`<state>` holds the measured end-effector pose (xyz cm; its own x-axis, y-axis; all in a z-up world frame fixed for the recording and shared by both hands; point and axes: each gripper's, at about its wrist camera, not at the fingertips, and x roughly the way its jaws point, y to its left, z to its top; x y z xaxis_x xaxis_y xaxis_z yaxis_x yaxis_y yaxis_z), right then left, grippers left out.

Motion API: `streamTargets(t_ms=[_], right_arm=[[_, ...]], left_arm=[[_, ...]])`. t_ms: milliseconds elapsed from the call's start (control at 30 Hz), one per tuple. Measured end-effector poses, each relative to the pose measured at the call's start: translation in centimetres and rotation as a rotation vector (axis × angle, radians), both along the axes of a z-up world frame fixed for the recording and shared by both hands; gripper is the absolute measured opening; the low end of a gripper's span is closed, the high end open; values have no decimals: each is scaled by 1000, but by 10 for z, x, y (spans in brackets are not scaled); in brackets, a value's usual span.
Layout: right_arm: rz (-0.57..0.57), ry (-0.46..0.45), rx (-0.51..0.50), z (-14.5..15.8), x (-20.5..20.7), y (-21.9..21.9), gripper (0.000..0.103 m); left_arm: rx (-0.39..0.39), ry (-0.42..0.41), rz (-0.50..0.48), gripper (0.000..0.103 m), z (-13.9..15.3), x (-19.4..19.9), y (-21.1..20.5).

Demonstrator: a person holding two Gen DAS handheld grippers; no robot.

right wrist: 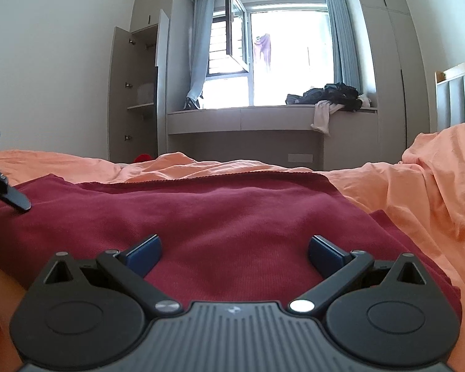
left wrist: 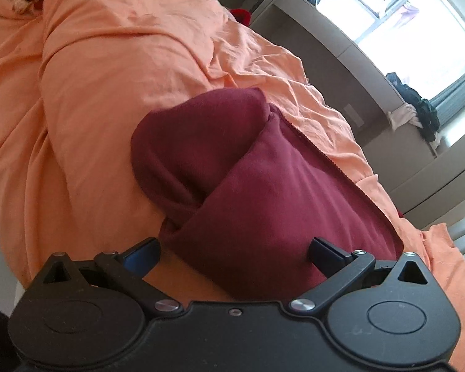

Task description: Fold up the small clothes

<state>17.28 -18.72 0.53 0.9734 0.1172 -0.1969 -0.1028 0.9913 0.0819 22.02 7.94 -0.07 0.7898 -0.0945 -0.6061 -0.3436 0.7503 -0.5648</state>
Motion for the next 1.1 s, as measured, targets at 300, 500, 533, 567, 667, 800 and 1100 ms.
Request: streamTargets(t_ms=[300,500,533,567,667,800,1100], right_arm=[[-66,-29,7,0,-9,-13,103],[-59,-31,44,-6,-9,-18,103],[-59,-32,47,-6,-10,-18,103],[-59,-32,48,-6,-9,-18,103],[-55,-28,42,-5,-10,-18,103],[-47,-35,9,1,-11,-21,103],[-103,-69,-34,10,-23,-43,103]], left_arm=[[125,-72,-6,98,9,-2,-21],[137,-47,60,84,8,0,-23],[162,-41,70,80,9,0,-26],[177,-39,75,73,11,1,-27],[203,-60,92,42,16,-4,-31],[316,-112,42,20,36,1,-43],[521,-353,-246,19,111,17,-101]])
